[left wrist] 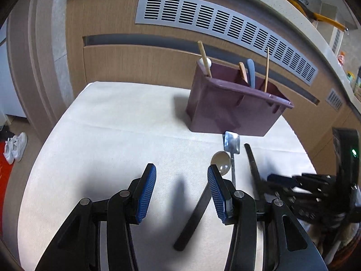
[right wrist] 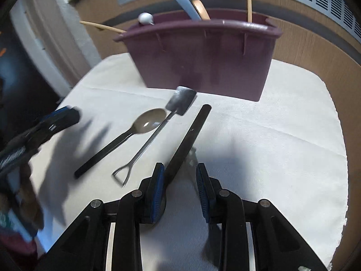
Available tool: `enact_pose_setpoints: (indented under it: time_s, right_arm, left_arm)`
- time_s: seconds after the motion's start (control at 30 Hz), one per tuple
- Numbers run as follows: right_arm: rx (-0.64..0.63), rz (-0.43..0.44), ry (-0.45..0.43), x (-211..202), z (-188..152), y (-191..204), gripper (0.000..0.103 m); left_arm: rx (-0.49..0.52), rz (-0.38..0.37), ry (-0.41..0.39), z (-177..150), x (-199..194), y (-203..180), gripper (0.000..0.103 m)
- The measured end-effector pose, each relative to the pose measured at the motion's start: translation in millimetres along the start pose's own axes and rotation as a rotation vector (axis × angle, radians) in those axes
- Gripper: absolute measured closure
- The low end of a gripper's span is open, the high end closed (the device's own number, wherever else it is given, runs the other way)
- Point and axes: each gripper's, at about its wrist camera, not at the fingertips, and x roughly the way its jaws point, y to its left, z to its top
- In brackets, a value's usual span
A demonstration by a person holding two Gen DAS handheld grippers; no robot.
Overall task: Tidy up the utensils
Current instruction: 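Move both tools back down to the remaining utensils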
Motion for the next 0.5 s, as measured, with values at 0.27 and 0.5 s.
enact_pose_setpoints:
  time_s: [0.27,0.5]
  right_arm:
    - [-0.052,-0.055,-0.010,12,7,10,0.085]
    - [-0.027,-0.049,-0.043,-10,-6,-22,0.097]
  left_arm:
    - [0.012,-0.043,0.026,-3,2,-4,0.054]
    - [0.039,-0.100,0.066,-6,8,-14,0.054]
